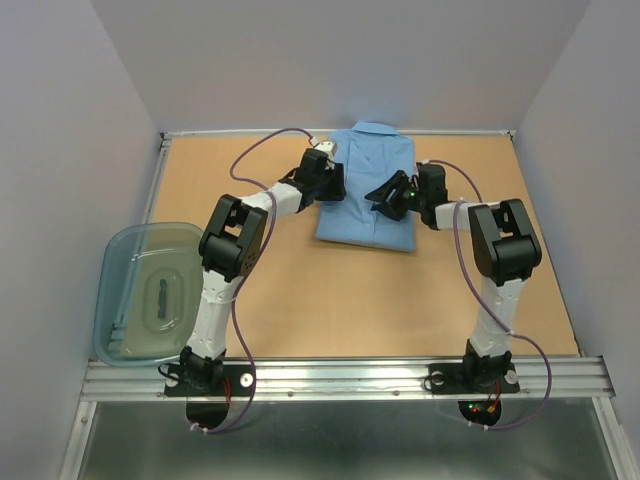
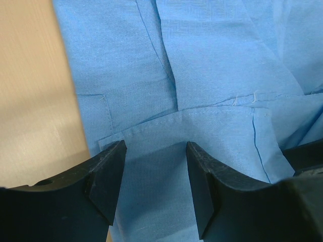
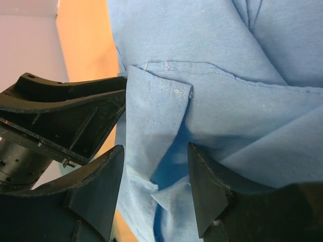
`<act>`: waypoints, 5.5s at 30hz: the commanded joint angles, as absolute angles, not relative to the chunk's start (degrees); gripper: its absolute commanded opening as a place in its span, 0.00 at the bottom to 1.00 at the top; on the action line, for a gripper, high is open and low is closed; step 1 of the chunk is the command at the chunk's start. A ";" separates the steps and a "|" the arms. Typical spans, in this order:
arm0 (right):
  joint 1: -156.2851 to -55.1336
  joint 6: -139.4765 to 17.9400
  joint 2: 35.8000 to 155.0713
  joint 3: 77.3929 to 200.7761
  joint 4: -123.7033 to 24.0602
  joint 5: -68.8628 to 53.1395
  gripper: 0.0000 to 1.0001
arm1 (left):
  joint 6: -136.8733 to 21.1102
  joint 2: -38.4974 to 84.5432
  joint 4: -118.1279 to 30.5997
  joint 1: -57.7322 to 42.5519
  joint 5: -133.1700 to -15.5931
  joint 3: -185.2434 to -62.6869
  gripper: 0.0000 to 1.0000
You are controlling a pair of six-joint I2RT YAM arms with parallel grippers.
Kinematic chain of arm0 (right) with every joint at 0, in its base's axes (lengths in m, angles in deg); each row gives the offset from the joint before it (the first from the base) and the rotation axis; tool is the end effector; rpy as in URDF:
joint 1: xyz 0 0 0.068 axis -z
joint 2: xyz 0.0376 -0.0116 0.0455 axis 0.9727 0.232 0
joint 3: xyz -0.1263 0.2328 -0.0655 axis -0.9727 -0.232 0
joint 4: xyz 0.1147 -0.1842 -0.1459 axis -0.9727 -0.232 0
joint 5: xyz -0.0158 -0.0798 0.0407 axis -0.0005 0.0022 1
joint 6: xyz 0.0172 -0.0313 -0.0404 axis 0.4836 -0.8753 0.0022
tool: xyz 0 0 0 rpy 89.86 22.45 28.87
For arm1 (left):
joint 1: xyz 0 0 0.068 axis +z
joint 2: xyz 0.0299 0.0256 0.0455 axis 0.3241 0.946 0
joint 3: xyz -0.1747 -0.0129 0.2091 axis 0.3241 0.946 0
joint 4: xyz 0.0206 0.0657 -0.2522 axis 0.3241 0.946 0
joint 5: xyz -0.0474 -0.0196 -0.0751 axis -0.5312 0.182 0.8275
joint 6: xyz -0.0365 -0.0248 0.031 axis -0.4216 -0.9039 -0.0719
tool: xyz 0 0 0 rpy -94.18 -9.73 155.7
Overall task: Fold and stack the long sleeve shirts
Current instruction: Fold the shirt
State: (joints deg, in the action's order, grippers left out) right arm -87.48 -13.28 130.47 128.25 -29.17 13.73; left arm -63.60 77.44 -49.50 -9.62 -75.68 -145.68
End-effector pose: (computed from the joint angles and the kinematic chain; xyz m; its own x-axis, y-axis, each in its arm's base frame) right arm 0.4151 0.0976 0.1423 -0.7642 0.5746 -0.2929 0.0783 0.5335 0.8421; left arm 0.4539 -0.2517 0.1695 -0.5640 -0.0293 -0.8253 0.4195 0.8507 -0.3168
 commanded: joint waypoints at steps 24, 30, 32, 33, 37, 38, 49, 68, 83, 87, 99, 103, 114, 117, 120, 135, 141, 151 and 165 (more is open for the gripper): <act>-87.39 -14.58 133.89 140.18 -26.28 16.75 0.05 | -62.38 75.59 -48.43 -9.66 -77.46 -145.49 0.63; -87.92 -18.97 130.29 141.76 -31.37 16.05 0.01 | -62.38 75.76 -48.34 -9.66 -77.81 -145.49 0.63; -88.36 -20.12 129.76 142.90 -33.05 15.61 0.01 | -62.39 75.94 -48.25 -9.66 -77.81 -145.66 0.63; -88.97 -20.21 129.23 143.16 -33.14 15.61 0.01 | -62.39 75.94 -48.25 -9.66 -77.81 -145.66 0.63; -89.68 -20.73 128.18 143.78 -34.02 13.77 0.01 | -62.30 75.68 -48.16 -9.66 -77.90 -145.84 0.63; -89.77 -21.00 128.00 143.78 -34.20 13.33 0.01 | -62.38 75.67 -48.16 -9.66 -77.98 -145.75 0.63; -89.24 -25.57 128.17 141.24 -37.89 6.57 0.01 | -62.03 75.32 -47.99 -9.57 -78.42 -145.49 0.63; -87.13 -31.64 125.98 139.12 -42.46 -2.23 0.38 | -60.45 70.67 -47.46 -9.66 -80.01 -144.87 0.75; -81.25 -17.33 130.72 128.59 -25.99 9.10 0.37 | -60.89 65.55 -48.16 -16.95 -78.95 -147.15 0.70; -79.57 -16.87 132.74 126.12 -22.95 10.43 0.37 | -60.98 71.36 -47.73 -19.14 -76.76 -150.23 0.62; -78.25 -22.05 125.29 124.09 -25.49 10.07 0.38 | -59.58 76.65 -45.97 -21.26 -76.75 -150.68 0.65; -78.51 -22.06 120.01 121.91 -27.34 11.74 0.43 | -59.66 68.66 -46.23 -21.61 -77.98 -149.01 0.73; -82.64 -16.44 103.83 109.34 -22.95 16.67 0.60 | -72.57 42.72 -56.42 -21.17 -78.87 -122.30 0.79; -84.05 -16.17 103.74 107.40 -21.55 16.58 0.60 | -75.30 43.06 -60.10 -19.07 -76.24 -118.60 0.78; -84.75 -16.08 105.23 105.82 -18.65 16.31 0.60 | -76.09 45.87 -62.22 -17.83 -74.74 -116.66 0.75; -83.97 -14.76 118.51 91.58 -0.01 12.80 0.54 | -86.10 55.81 -72.50 -13.61 -70.95 -104.71 0.63; -83.79 -15.38 112.63 92.19 -1.23 16.57 0.54 | -88.75 49.59 -73.30 -13.79 -70.07 -100.40 0.64; -92.75 -13.53 109.71 106.86 -9.06 17.19 0.55 | -87.35 41.92 -71.72 -15.02 -73.41 -102.42 0.69; -97.24 -6.67 128.35 104.07 6.67 13.43 0.55 | -90.68 50.89 -71.63 -14.84 -73.94 -99.61 0.55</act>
State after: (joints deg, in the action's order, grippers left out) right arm -97.58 -7.82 127.43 108.01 -0.71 16.29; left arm -88.69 51.45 -70.30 -14.78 -72.80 -101.18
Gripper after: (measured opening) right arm 0.548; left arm 0.549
